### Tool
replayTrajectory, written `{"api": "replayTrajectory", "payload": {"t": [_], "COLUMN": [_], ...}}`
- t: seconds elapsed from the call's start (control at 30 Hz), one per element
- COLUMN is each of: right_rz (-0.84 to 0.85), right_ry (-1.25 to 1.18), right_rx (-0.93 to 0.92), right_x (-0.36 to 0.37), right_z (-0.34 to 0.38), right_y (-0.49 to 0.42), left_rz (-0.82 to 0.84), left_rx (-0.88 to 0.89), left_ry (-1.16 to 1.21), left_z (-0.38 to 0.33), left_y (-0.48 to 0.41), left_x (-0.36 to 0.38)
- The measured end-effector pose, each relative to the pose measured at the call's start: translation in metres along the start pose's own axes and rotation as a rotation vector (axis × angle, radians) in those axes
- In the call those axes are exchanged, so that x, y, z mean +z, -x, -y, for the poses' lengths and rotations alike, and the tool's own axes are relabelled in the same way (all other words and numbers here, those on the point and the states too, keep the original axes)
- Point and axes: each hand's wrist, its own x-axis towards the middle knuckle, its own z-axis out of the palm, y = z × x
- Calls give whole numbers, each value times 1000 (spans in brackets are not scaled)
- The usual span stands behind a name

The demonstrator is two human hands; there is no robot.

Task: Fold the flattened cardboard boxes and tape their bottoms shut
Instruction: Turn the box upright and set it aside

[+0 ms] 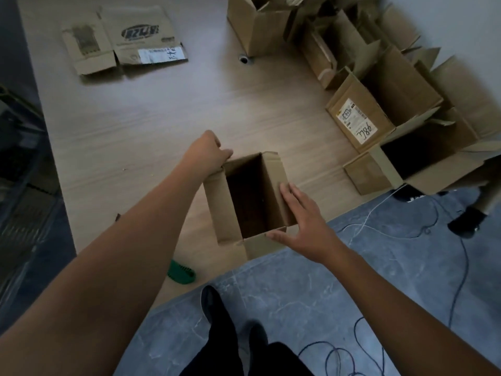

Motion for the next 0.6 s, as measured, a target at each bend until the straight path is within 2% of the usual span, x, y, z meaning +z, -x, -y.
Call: {"api": "replayTrajectory", "payload": {"t": [0.07,0.13,0.2,0.23,0.3,0.37,0.47,0.6], "right_rz": [13,19,3,-12,-37,-52,-111,-317], "right_ry": [6,9,-1,-6,-31,-44,-42,-29], "right_rx": [3,4,5,6,0,-20,-54,-69], "right_x": [-1,-4,-6,-7,-8,-10,-23,-74], "right_z": [0,2,5,8,14,21,29,25], "right_y": [-1,0,1,3,5,8,4,-16], "left_rz": [-37,-201,-361,-350,-173,-62,-140,-243], "left_rx": [12,60,73,41,-82,-189,-248,-198], "left_ry": [-7,30,224,392,684,748,808,855], "left_z": [0,-2,1,3,9,11,4,-23], "left_y": [-2,16,50,71,111,138,146,107], "left_x": [1,-2,-6,-4,9,33,49,38]}}
